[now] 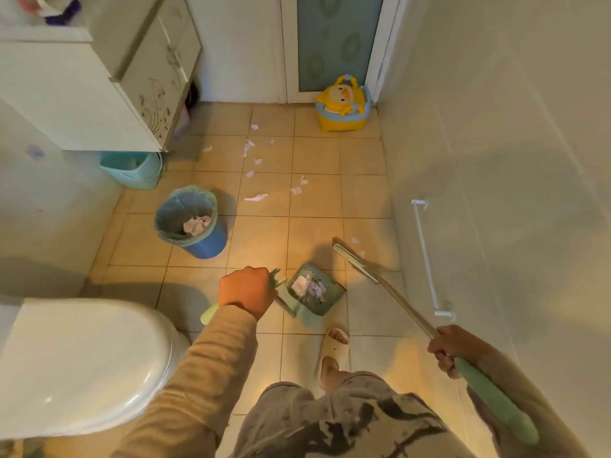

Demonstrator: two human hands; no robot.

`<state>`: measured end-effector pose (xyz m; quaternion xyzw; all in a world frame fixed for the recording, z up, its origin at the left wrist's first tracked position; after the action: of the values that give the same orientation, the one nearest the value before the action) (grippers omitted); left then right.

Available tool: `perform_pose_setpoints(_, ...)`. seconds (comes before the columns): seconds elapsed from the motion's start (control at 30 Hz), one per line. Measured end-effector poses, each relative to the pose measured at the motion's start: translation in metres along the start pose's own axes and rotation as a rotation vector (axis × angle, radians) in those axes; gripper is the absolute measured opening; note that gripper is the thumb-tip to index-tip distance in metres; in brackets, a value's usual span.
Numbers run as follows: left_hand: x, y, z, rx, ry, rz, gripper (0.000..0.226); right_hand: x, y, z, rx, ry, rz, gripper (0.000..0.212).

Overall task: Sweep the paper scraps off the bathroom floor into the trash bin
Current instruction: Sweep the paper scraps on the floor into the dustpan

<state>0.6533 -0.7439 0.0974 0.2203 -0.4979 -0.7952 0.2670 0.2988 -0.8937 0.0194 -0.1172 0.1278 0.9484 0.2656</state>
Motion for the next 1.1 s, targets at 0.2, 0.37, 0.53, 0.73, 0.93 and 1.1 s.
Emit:
perform_pose_setpoints(0.2,0.031,0.029,-0.063,-0.01,-0.006,-0.013,0.035,-0.055,0.06,-0.024,0.068,-0.054,-0.005,0.027)
perform_pose_setpoints(0.37,0.057,0.048,-0.095,-0.023,-0.045,-0.044,0.033,-0.104,0.081,-0.041,0.108,-0.061,-0.017,0.028)
perform_pose_setpoints(0.53,0.074,0.06,-0.122,-0.054,-0.103,-0.117,0.027,-0.142,0.067,-0.052,0.064,0.053,-0.286,0.031)
perform_pose_setpoints(0.73,0.072,0.069,-0.143,-0.062,-0.149,-0.154,0.025,-0.168,0.041,-0.049,0.052,0.103,-0.356,0.013)
perform_pose_setpoints(0.93,0.082,0.072,-0.148,-0.008,-0.218,-0.197,0.019,-0.148,0.025,-0.045,0.025,-0.103,-0.173,0.018)
perform_pose_setpoints(1.1,0.084,0.073,-0.155,0.011,-0.244,-0.188,0.017,-0.121,0.031,-0.037,-0.091,-0.262,-0.038,0.033)
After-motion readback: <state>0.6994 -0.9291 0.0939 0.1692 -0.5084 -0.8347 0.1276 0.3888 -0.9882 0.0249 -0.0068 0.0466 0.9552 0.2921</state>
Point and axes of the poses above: each hand's wrist, its own z-axis away from the middle knuckle, its own y-axis out of the back of the hand, x = y × z, the point moved 9 cm from there along -z, towards the middle knuckle, and after that the axes turned 2 degrees about -x, right-handed, at the moved point
